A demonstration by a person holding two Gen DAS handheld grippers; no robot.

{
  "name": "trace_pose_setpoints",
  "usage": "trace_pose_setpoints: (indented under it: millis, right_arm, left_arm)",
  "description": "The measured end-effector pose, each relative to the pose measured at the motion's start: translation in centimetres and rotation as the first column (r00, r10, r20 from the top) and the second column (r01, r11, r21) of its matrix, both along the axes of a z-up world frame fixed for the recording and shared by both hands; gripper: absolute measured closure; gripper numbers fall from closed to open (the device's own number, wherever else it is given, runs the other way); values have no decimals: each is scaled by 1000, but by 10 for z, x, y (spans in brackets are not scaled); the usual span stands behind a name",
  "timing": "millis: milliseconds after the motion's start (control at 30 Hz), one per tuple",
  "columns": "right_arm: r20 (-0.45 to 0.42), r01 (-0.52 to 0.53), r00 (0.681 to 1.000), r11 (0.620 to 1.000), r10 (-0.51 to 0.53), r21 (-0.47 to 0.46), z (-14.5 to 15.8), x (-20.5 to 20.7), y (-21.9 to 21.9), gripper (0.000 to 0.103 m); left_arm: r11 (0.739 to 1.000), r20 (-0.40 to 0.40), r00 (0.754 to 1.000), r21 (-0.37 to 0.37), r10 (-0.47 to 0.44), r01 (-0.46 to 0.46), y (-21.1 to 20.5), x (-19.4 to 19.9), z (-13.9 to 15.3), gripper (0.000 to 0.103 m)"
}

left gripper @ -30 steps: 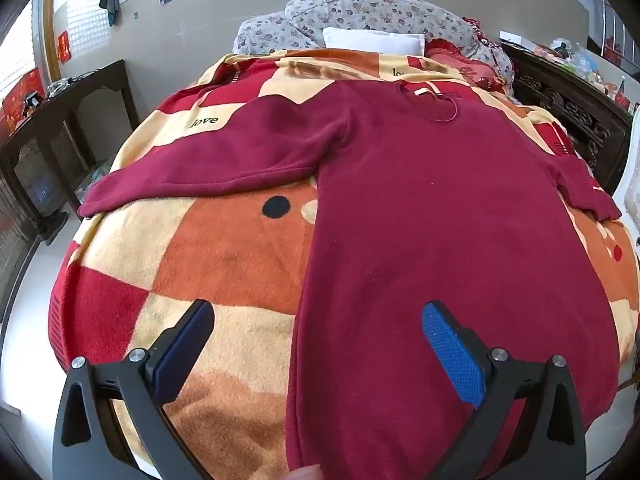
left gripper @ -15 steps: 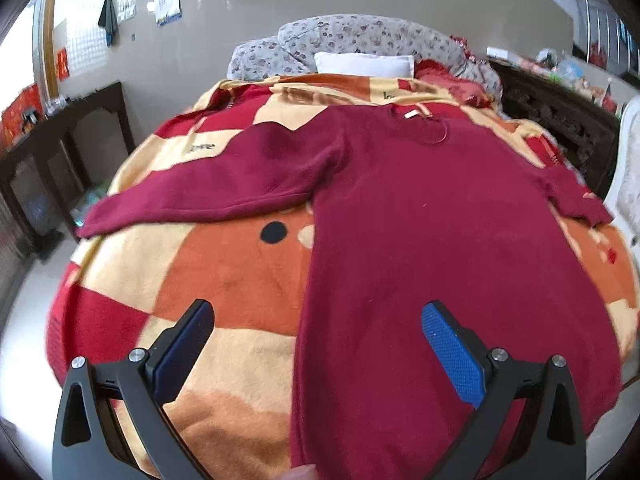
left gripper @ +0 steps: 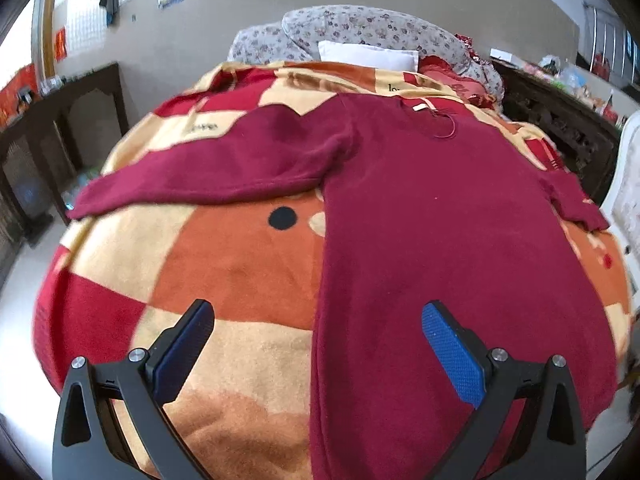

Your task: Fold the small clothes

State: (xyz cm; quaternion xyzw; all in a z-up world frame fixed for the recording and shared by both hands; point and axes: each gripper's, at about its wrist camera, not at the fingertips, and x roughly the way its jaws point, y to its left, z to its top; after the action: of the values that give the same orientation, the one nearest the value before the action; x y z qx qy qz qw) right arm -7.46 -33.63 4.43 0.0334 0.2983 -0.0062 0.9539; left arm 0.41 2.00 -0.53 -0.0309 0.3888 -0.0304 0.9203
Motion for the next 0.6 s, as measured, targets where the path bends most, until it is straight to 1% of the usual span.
trace_pose_setpoints:
  millis: [100, 267, 400, 600]
  right_arm:
    - [-2, 1, 1000, 1000, -1, -1, 0, 0, 1, 0]
    - [-13, -8, 1000, 1000, 8, -2, 0, 2, 3, 0]
    - [-14, -14, 1000, 1000, 14, -8, 1, 3, 6, 0]
    - [-17, -24, 1000, 1000, 23, -13, 0, 5, 10, 0]
  left_arm:
    - [999, 4, 999, -7, 33, -33, 5, 2, 0, 0]
    - [995, -10, 995, 32, 98, -98, 8, 6, 0, 0]
    - [994, 5, 996, 54, 94, -94, 5, 5, 0, 0]
    - [996, -19, 996, 34, 87, -87, 11, 9, -3, 0]
